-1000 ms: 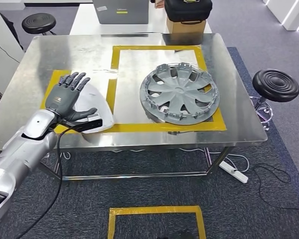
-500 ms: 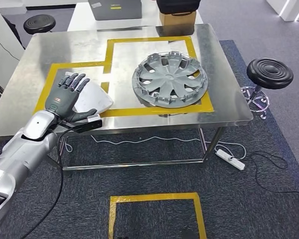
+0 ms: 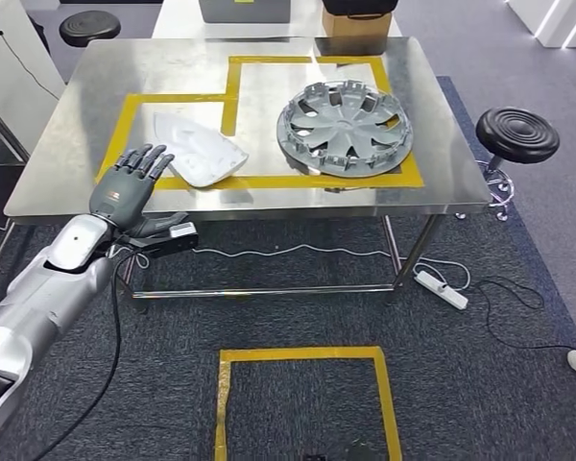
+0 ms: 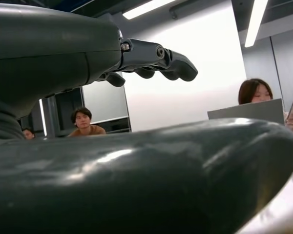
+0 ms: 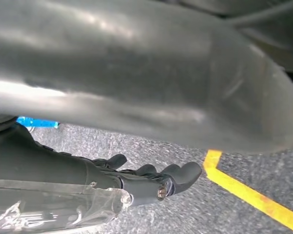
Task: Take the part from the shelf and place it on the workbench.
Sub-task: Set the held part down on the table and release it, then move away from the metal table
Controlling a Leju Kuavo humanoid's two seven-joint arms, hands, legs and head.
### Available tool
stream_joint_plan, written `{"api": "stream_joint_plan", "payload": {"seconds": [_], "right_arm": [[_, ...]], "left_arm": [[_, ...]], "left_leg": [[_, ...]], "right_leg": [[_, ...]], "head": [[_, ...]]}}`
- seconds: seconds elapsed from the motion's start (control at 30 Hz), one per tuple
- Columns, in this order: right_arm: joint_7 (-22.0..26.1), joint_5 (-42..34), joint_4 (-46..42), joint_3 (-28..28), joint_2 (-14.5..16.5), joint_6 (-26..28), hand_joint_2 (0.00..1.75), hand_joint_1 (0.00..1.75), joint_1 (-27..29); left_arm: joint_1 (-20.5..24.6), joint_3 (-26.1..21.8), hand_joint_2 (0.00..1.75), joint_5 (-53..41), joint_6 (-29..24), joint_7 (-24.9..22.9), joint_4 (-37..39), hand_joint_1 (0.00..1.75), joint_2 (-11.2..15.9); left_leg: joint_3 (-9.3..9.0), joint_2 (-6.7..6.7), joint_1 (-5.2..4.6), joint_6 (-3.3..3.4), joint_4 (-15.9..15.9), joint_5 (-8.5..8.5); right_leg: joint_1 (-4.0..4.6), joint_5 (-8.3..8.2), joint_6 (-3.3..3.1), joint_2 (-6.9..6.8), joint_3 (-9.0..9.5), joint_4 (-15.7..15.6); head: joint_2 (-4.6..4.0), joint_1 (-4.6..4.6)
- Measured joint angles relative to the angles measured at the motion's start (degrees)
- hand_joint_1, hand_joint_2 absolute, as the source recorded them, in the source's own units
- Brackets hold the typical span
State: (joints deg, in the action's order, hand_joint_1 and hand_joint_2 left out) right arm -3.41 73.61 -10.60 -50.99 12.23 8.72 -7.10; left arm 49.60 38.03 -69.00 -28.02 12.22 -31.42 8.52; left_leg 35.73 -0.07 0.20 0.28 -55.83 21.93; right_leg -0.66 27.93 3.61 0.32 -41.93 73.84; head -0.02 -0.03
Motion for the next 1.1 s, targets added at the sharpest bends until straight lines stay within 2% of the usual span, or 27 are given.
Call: {"api": "stream_joint_plan", "payload": {"seconds": [0.03,0.07,0.1,0.13,0.17,0.23,0.27,0.3,0.37,0.4,0.43,0.47,0.5,0.53,0.57,0.63,0.67,0.7,0.8,0.83,0.87,0.97,1.03,1.1], "right_arm": [[0.01,0.00,0.00,0.00,-0.01,0.00,0.00,0.00,-0.03],[0.01,0.01,-0.01,0.00,-0.01,0.00,0.00,0.00,-0.06],[0.04,0.02,-0.01,0.00,-0.02,0.00,0.00,0.00,-0.10],[0.07,0.04,-0.01,0.00,-0.01,0.01,0.00,0.00,-0.13],[0.09,0.07,-0.01,0.00,-0.01,0.02,0.00,0.00,-0.15],[0.10,0.09,0.00,-0.01,-0.01,0.04,0.00,0.00,-0.10],[0.09,0.09,-0.01,-0.01,-0.02,0.04,0.00,0.00,-0.11],[0.09,0.11,-0.01,-0.02,-0.02,0.03,0.00,0.00,-0.13],[0.09,0.26,-0.02,-0.02,-0.02,-0.04,0.00,0.00,-0.15],[0.09,0.38,-0.02,-0.03,-0.02,-0.08,0.00,0.00,-0.09],[0.09,0.49,-0.01,-0.03,-0.02,-0.12,0.00,0.00,0.01],[0.08,0.58,-0.01,-0.04,-0.02,-0.15,0.00,0.00,0.10],[0.06,0.67,0.00,-0.05,-0.02,-0.16,0.00,0.00,0.17],[0.00,0.79,0.00,-0.06,-0.01,-0.17,0.00,0.00,0.20],[-0.10,0.92,-0.01,-0.07,-0.01,-0.19,0.00,0.00,0.18],[-0.41,1.24,-0.01,-0.08,0.01,-0.20,0.00,0.00,0.13],[-0.55,1.38,-0.02,-0.08,0.01,-0.21,0.00,0.00,0.10],[-0.68,1.49,-0.02,-0.09,0.01,-0.25,0.00,0.00,0.08],[-1.04,1.57,-0.01,-0.10,0.01,-0.67,0.00,0.00,0.04],[-1.13,1.57,-0.01,-0.11,0.01,-0.84,0.00,0.00,0.04],[-1.17,1.57,0.00,-0.13,0.01,-0.97,0.00,0.00,0.05],[-1.26,1.57,0.00,-0.17,0.01,-1.08,0.00,0.00,-0.02],[-1.28,1.59,0.00,-0.18,0.01,-1.10,0.00,0.00,-0.11],[-1.37,1.72,0.00,-0.18,0.01,-1.13,0.00,0.00,-0.16]], "left_arm": [[-0.17,-0.02,0.00,0.04,-0.05,-0.08,0.12,0.00,0.03],[-0.40,-0.06,0.00,0.13,-0.15,-0.14,0.21,0.00,0.09],[-0.62,-0.15,0.00,0.27,-0.29,-0.18,0.28,0.00,0.18],[-0.82,-0.26,0.00,0.41,-0.49,-0.19,0.35,0.00,0.28],[-0.96,-0.35,0.00,0.55,-0.69,-0.17,0.40,0.00,0.35],[-1.23,-0.44,0.00,0.77,-0.93,-0.01,0.55,0.00,0.41],[-1.46,-0.50,0.44,1.08,-0.90,0.30,0.65,0.00,0.46],[-1.78,-0.67,0.87,1.61,-0.80,0.79,0.80,0.00,0.54],[-2.72,-1.36,1.75,3.32,-0.40,2.20,1.31,0.00,0.71],[-3.43,-1.78,1.75,4.13,-0.14,2.75,1.77,0.00,0.75],[-4.37,-2.23,1.75,4.83,0.23,2.99,2.41,0.00,0.75],[-5.60,-2.61,1.75,5.37,0.76,2.70,3.19,0.00,0.72],[-7.06,-3.04,1.75,5.95,1.53,2.02,4.06,0.00,0.68],[-8.67,-3.56,1.75,6.73,2.68,0.79,5.03,0.00,0.59],[-10.39,-4.18,1.75,7.77,4.01,-0.73,6.02,0.00,0.44],[-14.32,-6.03,1.75,10.32,6.35,-3.75,8.09,0.00,-0.16],[-16.30,-7.09,1.75,11.47,7.32,-4.90,9.08,0.00,-0.56],[-18.20,-8.06,1.75,12.46,8.27,-5.91,10.00,0.00,-0.98],[-23.14,-10.70,1.75,15.11,11.79,-9.31,12.53,0.00,-1.98],[-24.85,-11.81,1.75,15.91,12.69,-10.42,13.33,0.00,-2.21],[-26.45,-12.91,1.75,16.50,13.30,-11.24,14.03,0.00,-2.46],[-29.53,-15.12,1.75,17.16,14.00,-11.99,15.36,0.00,-3.00],[-30.25,-15.84,0.87,17.29,14.65,-12.38,15.92,0.00,-3.15],[-30.61,-16.46,0.00,17.61,16.43,-14.25,16.55,0.00,-3.32]], "left_leg": [[0.86,-0.02,-0.02,-0.14,-0.06,-0.74],[1.62,-0.05,-0.06,-0.36,-0.12,-1.42],[2.17,-0.05,-0.12,-0.62,-0.23,-2.00],[2.46,-0.03,-0.15,-0.91,-0.23,-2.60],[2.64,-0.01,-0.15,-1.22,-0.17,-3.17],[2.88,0.01,-0.02,-1.83,0.10,-4.07],[3.21,-0.01,0.05,-2.15,-0.14,-3.59],[3.74,-0.02,0.11,-2.46,-1.18,-2.01],[5.43,-0.04,0.18,-2.98,-6.32,3.44],[6.42,-0.04,0.20,-3.16,-10.08,5.86],[7.13,-0.04,0.21,-3.29,-13.40,6.97],[7.20,-0.04,0.22,-3.34,-15.46,6.63],[6.53,-0.04,0.23,-3.35,-16.08,5.39],[4.80,-0.03,0.24,-3.28,-14.58,3.83],[2.23,0.00,0.25,-3.18,-11.65,2.86],[-3.31,-0.01,0.14,-2.64,-4.29,3.69],[-4.95,-0.04,0.11,-2.30,-1.82,4.53],[-5.66,-0.10,0.07,-2.01,-0.45,5.09],[-5.56,-0.24,-0.01,-1.53,-0.17,4.98],[-5.55,-0.25,-0.10,-1.32,-0.17,4.89],[-5.47,-0.23,-0.20,-1.08,-0.18,4.74],[-4.78,-0.30,-0.32,-0.48,-0.22,4.17],[-4.40,-0.37,-0.33,-0.38,-0.24,3.93],[-4.24,-0.37,-0.35,-0.38,-0.24,3.88]], "right_leg": [[0.10,-1.56,-0.18,0.01,2.51,-2.01],[0.19,-1.92,-0.36,0.02,5.78,-5.57],[0.30,-1.26,-0.54,0.08,9.06,-9.91],[0.41,-0.28,-0.72,0.15,11.32,-13.26],[0.55,0.69,-0.93,0.22,12.55,-15.44],[0.61,0.35,-1.64,0.27,12.16,-16.09],[0.55,-0.07,-2.11,0.22,11.81,-16.15],[0.43,-0.67,-2.59,0.17,11.29,-16.23],[0.33,-2.05,-3.15,0.16,10.04,-16.30],[0.32,-2.72,-3.23,0.20,9.24,-16.29],[0.32,-3.33,-3.22,0.21,8.45,-16.27],[0.32,-3.92,-3.17,0.22,7.65,-16.25],[0.32,-4.52,-3.08,0.23,6.83,-16.22],[0.30,-5.08,-2.95,0.27,6.10,-16.20],[0.29,-5.57,-2.78,0.32,5.51,-16.15],[0.45,-6.30,-2.26,0.44,4.76,-15.99],[0.57,-6.53,-1.98,0.48,4.59,-15.93],[0.71,-6.53,-2.13,0.49,4.46,-15.93],[0.81,-6.41,-3.82,0.49,4.45,-16.24],[0.79,-6.71,-4.00,0.50,4.47,-16.44],[0.74,-7.13,-3.78,0.49,4.53,-16.69],[0.59,-8.52,-2.09,0.31,4.58,-17.52],[0.52,-8.95,-1.36,0.19,4.45,-17.84],[0.47,-9.10,-1.13,0.20,4.38,-17.91]], "head": [[0.00,-0.01],[0.00,0.01],[0.00,-0.02],[0.00,-0.04],[0.00,0.00],[0.00,0.04],[0.00,0.04],[0.00,-0.12],[0.00,-0.40],[0.00,-0.52],[0.00,-0.51],[0.00,-0.53],[0.00,-0.53],[0.00,-0.52],[0.00,-0.54],[0.00,-0.58],[0.00,-0.61],[0.00,-0.61],[0.00,-0.35],[0.00,-0.29],[0.00,-0.31],[0.00,-0.29],[0.00,-0.29],[0.00,-0.31]]}}
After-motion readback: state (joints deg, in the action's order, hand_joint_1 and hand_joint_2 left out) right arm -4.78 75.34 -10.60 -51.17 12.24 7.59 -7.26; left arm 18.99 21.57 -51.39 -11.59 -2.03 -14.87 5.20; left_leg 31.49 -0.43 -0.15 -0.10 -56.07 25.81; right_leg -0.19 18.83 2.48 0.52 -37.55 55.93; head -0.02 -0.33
